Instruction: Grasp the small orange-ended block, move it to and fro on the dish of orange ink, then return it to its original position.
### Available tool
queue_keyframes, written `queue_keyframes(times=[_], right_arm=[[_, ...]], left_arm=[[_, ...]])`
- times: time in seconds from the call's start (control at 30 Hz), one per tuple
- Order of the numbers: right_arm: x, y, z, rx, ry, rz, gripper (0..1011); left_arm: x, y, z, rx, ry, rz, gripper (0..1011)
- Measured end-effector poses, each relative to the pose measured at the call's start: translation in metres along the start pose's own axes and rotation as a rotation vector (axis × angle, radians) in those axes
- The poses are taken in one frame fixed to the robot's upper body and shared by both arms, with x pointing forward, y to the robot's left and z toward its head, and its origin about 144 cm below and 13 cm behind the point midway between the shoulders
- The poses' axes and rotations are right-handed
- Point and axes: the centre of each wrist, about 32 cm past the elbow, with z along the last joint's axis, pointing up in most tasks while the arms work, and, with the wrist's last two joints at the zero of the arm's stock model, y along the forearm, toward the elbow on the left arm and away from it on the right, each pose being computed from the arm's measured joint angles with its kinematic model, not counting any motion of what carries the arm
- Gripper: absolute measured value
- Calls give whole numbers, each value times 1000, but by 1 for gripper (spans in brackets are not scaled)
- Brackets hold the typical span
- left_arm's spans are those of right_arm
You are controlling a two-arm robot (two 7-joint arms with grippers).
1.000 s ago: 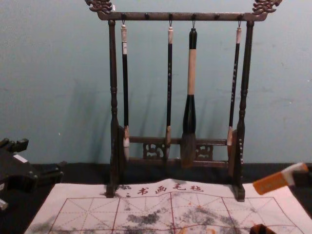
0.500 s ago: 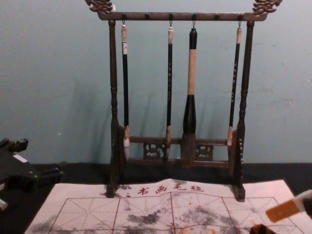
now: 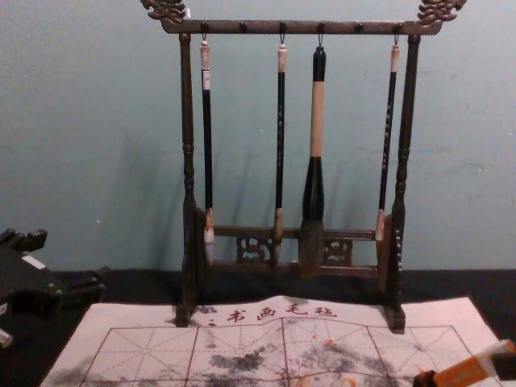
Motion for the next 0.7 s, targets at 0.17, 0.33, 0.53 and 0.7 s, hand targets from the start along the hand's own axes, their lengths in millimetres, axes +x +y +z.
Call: queue_keyframes(times=[0.17,0.33,0.53,0.7], right_arm=[[2,4,0,-14,4,7,109],[3,6,0,-31,6,16,109],[7,9,3,-57,-4,26,109],[11,12,10,-85,-23,34,109]], left_arm=[[0,0,0,0,0,0,1001],[0,0,0,0,0,0,1001],[0,0,0,0,0,0,1001],[0,0,0,0,0,0,1001]])
